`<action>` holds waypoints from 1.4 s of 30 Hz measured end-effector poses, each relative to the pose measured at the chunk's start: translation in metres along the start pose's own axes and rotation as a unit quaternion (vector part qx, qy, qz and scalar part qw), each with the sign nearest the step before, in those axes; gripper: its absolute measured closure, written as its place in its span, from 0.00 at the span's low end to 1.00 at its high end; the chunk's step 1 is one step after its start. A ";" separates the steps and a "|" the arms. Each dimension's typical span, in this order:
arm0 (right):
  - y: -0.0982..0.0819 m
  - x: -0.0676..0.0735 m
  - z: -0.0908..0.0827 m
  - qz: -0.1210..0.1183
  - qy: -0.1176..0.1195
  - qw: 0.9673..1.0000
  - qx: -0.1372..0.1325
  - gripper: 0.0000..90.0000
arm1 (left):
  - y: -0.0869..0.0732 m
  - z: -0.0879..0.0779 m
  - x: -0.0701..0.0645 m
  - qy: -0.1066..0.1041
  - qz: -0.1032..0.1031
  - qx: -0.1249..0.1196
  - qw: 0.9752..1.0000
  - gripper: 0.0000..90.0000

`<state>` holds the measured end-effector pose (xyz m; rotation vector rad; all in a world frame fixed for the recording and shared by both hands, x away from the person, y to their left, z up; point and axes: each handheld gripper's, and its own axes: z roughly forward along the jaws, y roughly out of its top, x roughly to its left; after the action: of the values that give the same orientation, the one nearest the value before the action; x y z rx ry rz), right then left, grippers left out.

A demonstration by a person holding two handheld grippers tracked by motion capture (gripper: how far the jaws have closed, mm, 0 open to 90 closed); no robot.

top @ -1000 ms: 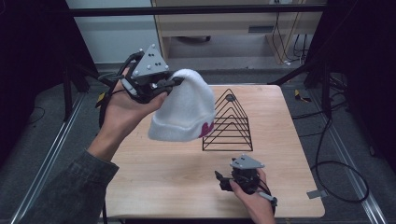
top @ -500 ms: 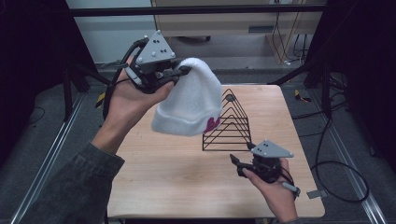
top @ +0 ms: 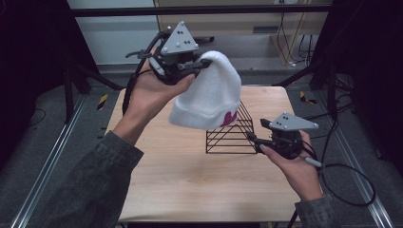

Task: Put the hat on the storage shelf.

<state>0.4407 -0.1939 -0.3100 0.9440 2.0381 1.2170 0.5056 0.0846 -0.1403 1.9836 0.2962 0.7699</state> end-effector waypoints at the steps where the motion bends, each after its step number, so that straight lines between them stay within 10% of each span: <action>1: 0.003 -0.002 0.001 -0.003 0.003 1.000 -0.004 0.45 | 0.000 0.003 -0.001 -0.002 0.001 0.000 1.000 0.91; 16: 0.039 -0.028 0.020 0.022 0.031 0.998 -0.042 0.48 | 0.008 0.023 -0.014 -0.029 0.009 -0.012 0.999 0.90; 23: 0.043 -0.037 0.031 0.028 0.044 0.998 -0.036 0.90 | 0.008 0.030 -0.010 -0.031 0.006 -0.015 0.999 0.90; 42: 0.042 -0.075 0.051 0.036 -0.017 0.999 -0.015 0.92 | -0.013 0.084 0.017 -0.016 -0.038 -0.004 0.999 0.89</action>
<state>0.5347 -0.2151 -0.2849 1.0241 1.9693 1.2576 0.5722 0.0411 -0.1738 1.9633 0.3478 0.6900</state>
